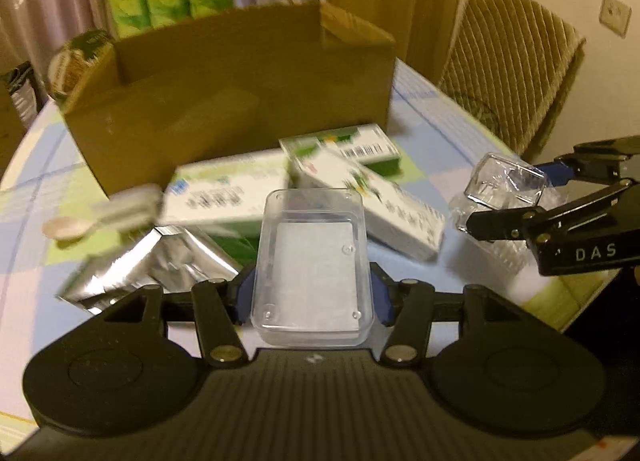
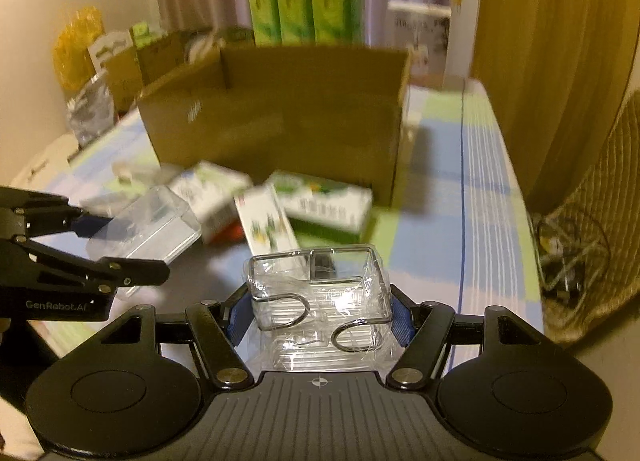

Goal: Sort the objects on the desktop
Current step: 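Lift the clear box with the left tool while the right tool carries the clear tray toward the cardboard box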

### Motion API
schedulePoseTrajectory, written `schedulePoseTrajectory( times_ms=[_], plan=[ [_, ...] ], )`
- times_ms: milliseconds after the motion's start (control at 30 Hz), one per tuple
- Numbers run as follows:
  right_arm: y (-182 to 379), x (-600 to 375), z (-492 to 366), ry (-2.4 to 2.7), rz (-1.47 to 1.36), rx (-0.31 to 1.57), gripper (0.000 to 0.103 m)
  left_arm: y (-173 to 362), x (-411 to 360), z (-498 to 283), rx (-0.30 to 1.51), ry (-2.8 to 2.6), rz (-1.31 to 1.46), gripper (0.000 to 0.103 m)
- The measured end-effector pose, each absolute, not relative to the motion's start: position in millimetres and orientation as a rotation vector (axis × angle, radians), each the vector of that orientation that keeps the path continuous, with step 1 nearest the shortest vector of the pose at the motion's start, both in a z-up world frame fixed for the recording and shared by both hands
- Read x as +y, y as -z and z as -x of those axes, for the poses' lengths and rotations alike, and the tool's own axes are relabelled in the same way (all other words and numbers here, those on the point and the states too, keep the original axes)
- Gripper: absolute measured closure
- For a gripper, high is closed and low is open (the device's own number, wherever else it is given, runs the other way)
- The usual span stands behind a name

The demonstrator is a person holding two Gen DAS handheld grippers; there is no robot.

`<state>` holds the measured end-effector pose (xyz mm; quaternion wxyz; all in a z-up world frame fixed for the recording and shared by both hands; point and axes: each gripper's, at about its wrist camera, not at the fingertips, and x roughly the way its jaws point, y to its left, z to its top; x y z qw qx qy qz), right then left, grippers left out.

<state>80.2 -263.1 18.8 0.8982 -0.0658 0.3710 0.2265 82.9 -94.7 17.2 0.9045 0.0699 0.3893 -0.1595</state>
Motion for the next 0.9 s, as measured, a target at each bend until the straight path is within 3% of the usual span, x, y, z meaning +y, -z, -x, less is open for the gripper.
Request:
schedulePoseTrajectory(
  times_ms=[433, 900],
  plan=[
    [-97, -205, -204, -0.51, 0.122, 0.576, 0.038, -96, -44, -194, 0.655, 0.253, -0.183, 0.052],
    [-49, -179, -299, -0.46, 0.12, 0.677, 0.038, -59, -18, -300, 0.732, 0.232, -0.132, 0.052]
  ],
)
